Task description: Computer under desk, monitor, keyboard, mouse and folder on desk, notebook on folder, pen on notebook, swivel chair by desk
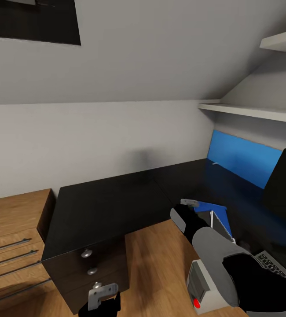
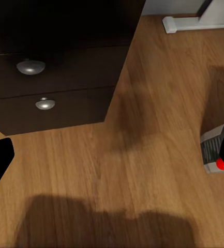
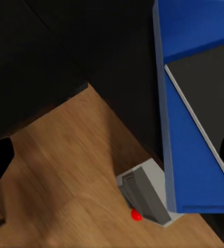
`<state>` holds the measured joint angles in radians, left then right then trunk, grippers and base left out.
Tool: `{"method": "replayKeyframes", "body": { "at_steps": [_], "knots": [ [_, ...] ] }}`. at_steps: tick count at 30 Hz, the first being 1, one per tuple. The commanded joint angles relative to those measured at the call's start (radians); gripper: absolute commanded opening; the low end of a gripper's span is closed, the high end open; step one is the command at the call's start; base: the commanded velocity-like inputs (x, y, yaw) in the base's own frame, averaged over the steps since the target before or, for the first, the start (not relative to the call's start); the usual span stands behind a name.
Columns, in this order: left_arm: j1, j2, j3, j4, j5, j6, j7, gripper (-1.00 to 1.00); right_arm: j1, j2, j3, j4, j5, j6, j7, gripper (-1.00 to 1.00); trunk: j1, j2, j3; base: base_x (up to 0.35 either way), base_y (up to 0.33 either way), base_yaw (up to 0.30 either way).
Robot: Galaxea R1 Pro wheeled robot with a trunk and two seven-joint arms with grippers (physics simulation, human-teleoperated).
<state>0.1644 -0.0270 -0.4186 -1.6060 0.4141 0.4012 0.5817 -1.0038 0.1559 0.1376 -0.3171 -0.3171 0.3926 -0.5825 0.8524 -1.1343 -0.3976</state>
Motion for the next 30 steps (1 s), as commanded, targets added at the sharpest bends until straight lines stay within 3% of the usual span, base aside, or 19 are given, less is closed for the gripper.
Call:
{"method": "replayKeyframes", "body": {
  "at_steps": [1,11,23,30],
  "knots": [
    [0.000,0.000,0.000,-0.002,0.008,0.002,0.007,1.00,0.000,0.000,0.009,-0.006,-0.007,0.008,-0.006,1.00,0.000,-0.001,-0.001,0.000,0.000,0.000],
    [0.000,0.002,0.024,0.002,0.010,0.002,0.009,1.00,0.011,0.016,0.012,-0.036,-0.008,0.009,-0.007,1.00,0.000,-0.001,-0.001,-0.054,0.000,0.002],
    [0.000,0.001,0.042,0.012,0.011,0.002,0.009,1.00,0.016,0.019,0.017,-0.037,-0.007,0.006,-0.007,1.00,0.000,-0.001,-0.004,-0.312,-0.007,0.217],
    [0.000,0.002,0.057,0.013,0.011,0.003,0.009,1.00,0.017,0.019,0.063,-0.038,-0.007,0.007,-0.002,1.00,0.000,-0.001,-0.011,-0.321,-0.131,0.180]
  ]
}}
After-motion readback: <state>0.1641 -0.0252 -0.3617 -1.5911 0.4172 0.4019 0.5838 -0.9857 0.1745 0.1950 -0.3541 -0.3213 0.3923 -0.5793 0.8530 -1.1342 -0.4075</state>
